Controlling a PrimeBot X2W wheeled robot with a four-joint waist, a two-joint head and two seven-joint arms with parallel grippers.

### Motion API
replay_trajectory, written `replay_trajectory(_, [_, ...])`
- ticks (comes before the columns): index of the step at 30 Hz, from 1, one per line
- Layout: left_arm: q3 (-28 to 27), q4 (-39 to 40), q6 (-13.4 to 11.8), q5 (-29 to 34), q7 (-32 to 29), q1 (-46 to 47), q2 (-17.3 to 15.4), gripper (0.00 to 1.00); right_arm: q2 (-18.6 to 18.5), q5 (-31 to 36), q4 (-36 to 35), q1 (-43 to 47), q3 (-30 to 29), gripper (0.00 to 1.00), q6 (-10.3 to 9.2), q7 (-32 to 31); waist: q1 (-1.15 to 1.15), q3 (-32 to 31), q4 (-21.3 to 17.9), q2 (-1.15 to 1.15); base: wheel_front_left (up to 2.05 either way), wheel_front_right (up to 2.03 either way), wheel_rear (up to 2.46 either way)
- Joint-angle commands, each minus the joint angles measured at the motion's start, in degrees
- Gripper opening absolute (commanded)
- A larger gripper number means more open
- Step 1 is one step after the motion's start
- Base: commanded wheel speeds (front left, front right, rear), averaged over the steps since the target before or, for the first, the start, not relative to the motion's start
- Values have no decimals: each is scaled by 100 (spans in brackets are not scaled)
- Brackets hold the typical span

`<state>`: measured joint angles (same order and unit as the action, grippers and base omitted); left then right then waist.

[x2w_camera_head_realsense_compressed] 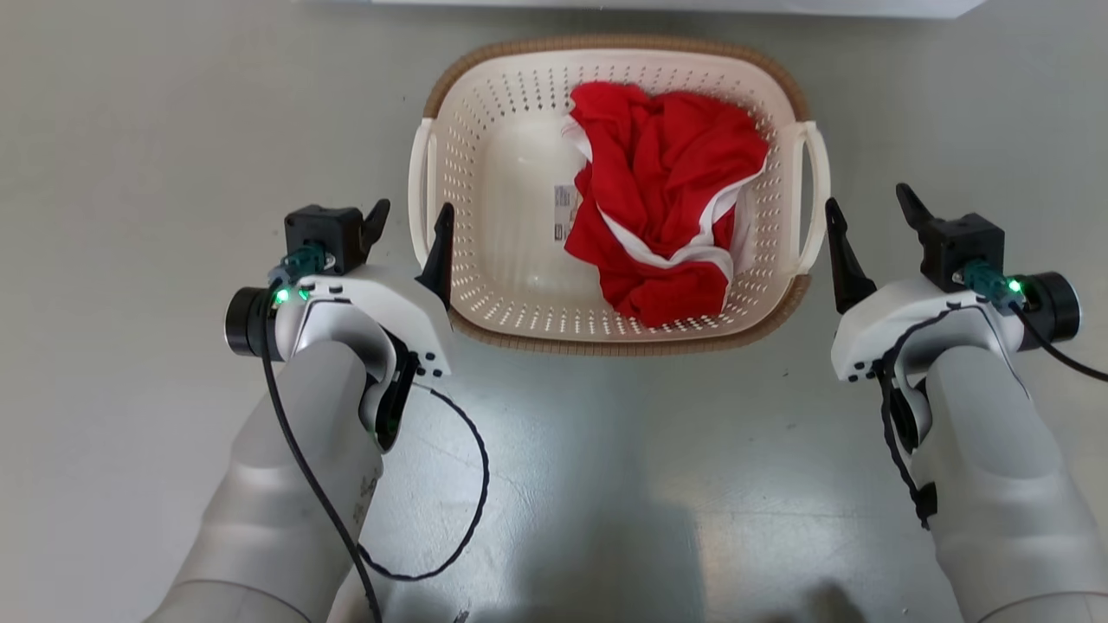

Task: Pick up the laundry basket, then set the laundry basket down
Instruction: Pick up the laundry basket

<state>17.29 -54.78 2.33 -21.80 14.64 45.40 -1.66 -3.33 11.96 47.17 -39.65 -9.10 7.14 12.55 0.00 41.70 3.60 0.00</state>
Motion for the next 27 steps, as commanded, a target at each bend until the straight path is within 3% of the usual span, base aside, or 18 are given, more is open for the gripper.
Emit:
replay_trajectory(1, [-56, -50, -81, -99, 36, 107, -121, 100, 46, 69, 1, -28, 103, 100, 35, 34, 0, 159, 35, 0, 0, 0, 0])
replay_trajectory(27, [789, -1004, -293, -572, 36, 1192, -121, 100, 46, -139, 644, -840, 456, 100, 35, 175, 0, 1017, 38, 0, 0, 0, 0])
